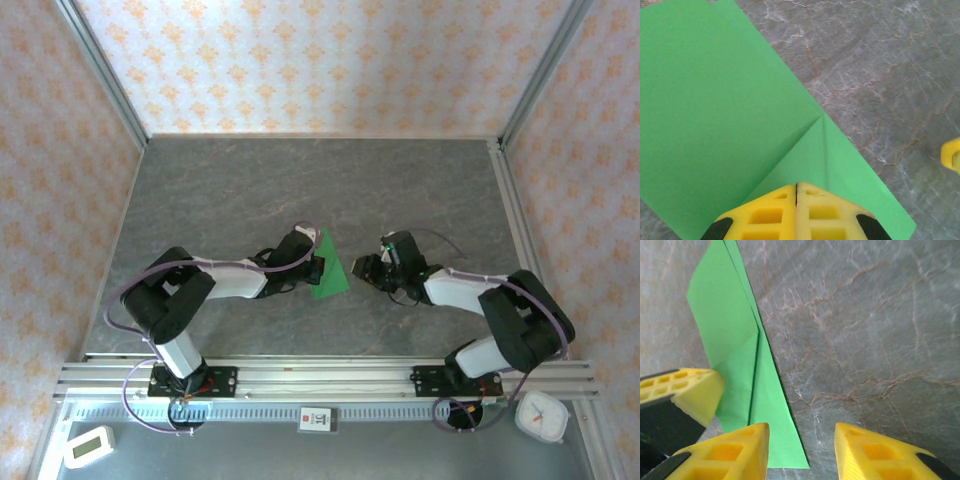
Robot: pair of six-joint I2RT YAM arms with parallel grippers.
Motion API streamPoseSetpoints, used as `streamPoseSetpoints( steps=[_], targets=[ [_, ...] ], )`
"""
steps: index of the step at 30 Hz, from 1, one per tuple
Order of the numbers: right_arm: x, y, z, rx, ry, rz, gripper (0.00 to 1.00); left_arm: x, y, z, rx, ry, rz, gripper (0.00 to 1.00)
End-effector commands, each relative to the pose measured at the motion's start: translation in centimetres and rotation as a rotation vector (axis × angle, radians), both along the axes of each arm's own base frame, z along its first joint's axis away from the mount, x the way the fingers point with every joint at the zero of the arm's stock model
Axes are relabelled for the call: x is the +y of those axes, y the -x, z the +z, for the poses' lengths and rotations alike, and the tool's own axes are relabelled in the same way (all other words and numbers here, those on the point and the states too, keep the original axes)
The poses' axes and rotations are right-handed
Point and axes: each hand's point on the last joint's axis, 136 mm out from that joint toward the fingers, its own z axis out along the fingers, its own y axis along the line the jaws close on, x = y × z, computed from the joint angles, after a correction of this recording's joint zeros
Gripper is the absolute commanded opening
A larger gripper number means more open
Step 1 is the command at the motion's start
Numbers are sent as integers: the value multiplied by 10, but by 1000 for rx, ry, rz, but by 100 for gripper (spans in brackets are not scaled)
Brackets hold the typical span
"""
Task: Fold a paper plane with a square sheet of paper (pick it up from the middle)
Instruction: Fold the triangle a second time at the center of the table, then turn over the paper at the center of the table.
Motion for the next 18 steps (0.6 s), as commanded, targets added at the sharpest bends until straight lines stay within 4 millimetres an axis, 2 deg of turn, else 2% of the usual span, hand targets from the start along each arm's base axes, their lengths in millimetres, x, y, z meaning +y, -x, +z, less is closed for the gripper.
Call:
streamPoseSetpoints(
  steps=[1,9,18],
  targets=[
    [15,-7,5,-17,-18,22,41,4,-1,-11,-4,5,2,0],
    [42,-3,-1,7,-10,76,42,13,7,-30,21,12,11,0],
    [70,-3,-1,14,-38,105,40,15,11,-37,30,34,10,0]
  ],
)
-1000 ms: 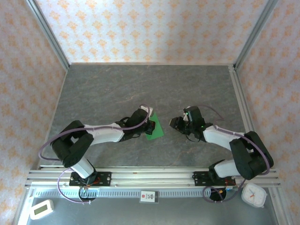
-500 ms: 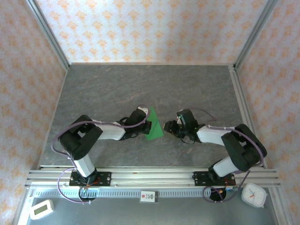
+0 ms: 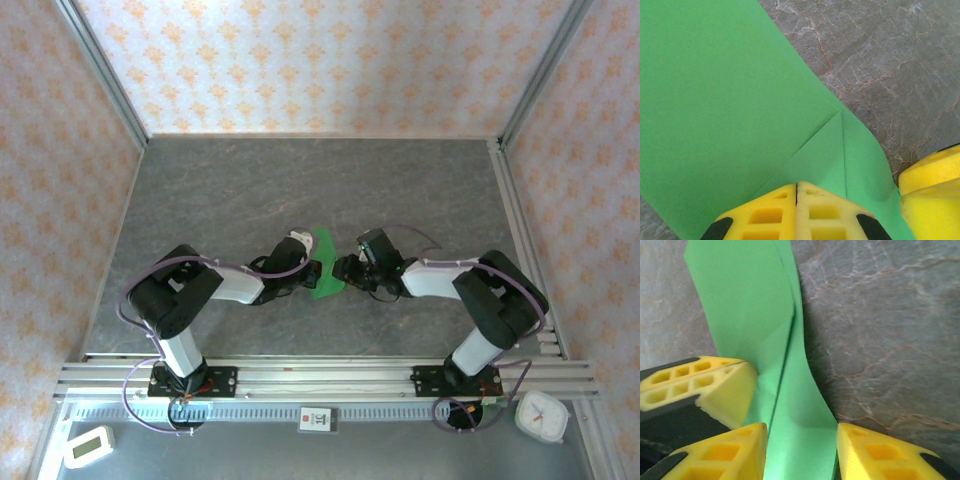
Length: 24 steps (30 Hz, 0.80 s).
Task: Fold a paper plane with a square sheet of paper (pick it up from the middle)
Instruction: Turn over the paper at the center of the table.
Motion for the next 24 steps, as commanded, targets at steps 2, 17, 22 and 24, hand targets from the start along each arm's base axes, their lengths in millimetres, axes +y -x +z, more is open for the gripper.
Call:
streamPoseSetpoints(
  steps=[2,17,22,24],
  targets=[
    [19,-4,9,-15,-55,8,39,11,12,-26,74,-26,7,0],
    [24,-36,27,-110,-157,-44,43,14,16,-27,77,-13,5,0],
    [22,-50,27,-122,-188,-58,43,13,16,-27,78,-6,5,0],
    [21,-55,24,-118,-187,-58,43,13,16,-27,79,-4,6,0]
  ],
)
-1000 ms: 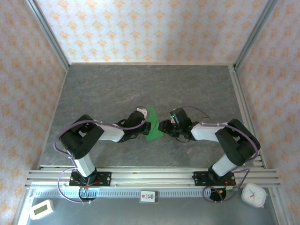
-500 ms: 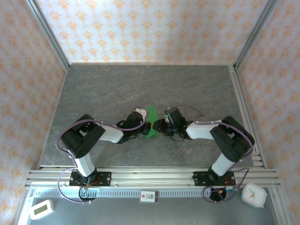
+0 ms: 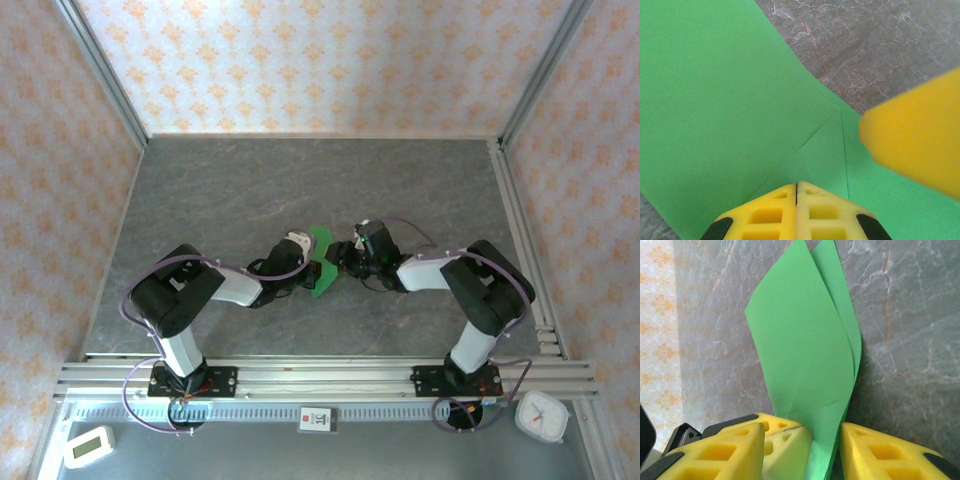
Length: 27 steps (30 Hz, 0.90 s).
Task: Fold a paper plane with a square sheet of paper (pick it up from the middle)
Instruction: Turn over the paper at the center of the table.
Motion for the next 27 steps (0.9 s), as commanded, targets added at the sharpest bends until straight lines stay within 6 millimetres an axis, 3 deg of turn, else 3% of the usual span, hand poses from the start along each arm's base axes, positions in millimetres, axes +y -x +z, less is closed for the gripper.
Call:
streamPoseSetpoints(
  steps=[1,8,12,14,19,24,27],
  targets=[
    [6,-13,6,-26,-38,4,43,14,15,-27,95,-45,8,0],
    [4,-5,-10,15,-32,22,41,15,16,-26,93,-46,10,0],
    [9,-2,-10,23,-62,41,32,14,14,-21,87,-41,7,0],
    [11,-1,-10,26,-69,46,26,12,12,-17,80,-37,5,0],
    [11,-3,-6,20,-59,48,0,8,7,-5,63,-22,3,0],
    [1,-12,22,-42,-26,23,0,7,-4,34,20,73,46,0],
    [-14,-17,50,-104,34,-20,0,22,-11,71,-37,161,140,0]
  ],
)
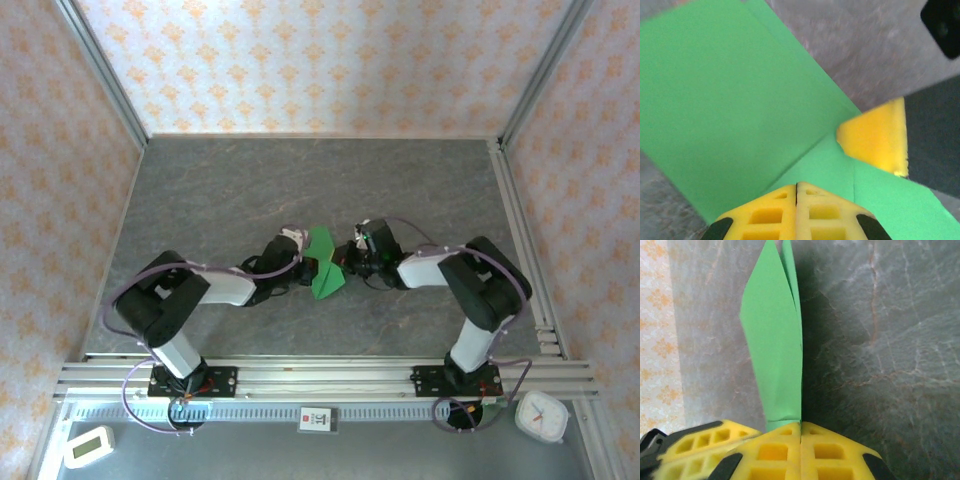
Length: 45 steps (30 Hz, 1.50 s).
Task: Fold a paper plane with a square sheet of paper (pick it up from the middle)
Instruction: Turn over the paper at the center of the table.
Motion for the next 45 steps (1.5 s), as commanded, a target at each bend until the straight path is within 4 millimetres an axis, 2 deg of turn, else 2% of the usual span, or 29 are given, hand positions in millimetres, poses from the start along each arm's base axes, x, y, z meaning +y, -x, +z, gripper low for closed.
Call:
streamPoseSetpoints(
  steps=[1,5,9,13,16,19,22,25,28,29,30,31,33,35,38,40,43,45],
  targets=[
    [-17,-19,51,-137,63,-61,0,18,-11,48,-67,113,118,0],
    [-54,-27,86,-214,224,-156,0,42,-9,79,-111,178,203,0],
    [-103,-36,110,-289,499,-265,0,54,-2,93,-132,192,214,0],
    [-148,-39,117,-316,768,-353,0,61,6,93,-141,198,221,0],
    [-160,-35,109,-308,887,-368,0,68,11,92,-145,194,234,0],
    [-148,-26,89,-296,977,-325,0,73,15,93,-154,198,242,0],
    [-121,-14,62,-278,1029,-259,0,77,18,96,-163,191,242,0],
    [-86,-2,34,-256,1033,-195,0,79,20,97,-167,188,242,0],
    [-39,11,17,-263,1023,-124,0,82,22,100,-175,192,248,0],
    [-22,14,14,-264,1008,-104,11,83,23,102,-179,194,250,0],
    [-3,16,10,-258,975,-69,29,85,24,103,-183,195,254,0],
    [12,18,8,-248,943,-43,38,87,24,105,-187,194,258,0],
    [42,21,10,-235,849,-6,41,91,26,108,-197,191,271,0],
    [60,19,17,-227,759,6,50,96,28,111,-205,189,282,0],
    [70,14,34,-237,694,5,54,102,32,116,-219,182,294,0],
    [68,9,45,-238,647,1,53,104,35,119,-227,179,293,0],
    [53,4,51,-220,572,-17,49,104,38,118,-213,173,286,0],
    [36,2,47,-207,528,-34,41,102,38,115,-206,147,260,0]
  ],
)
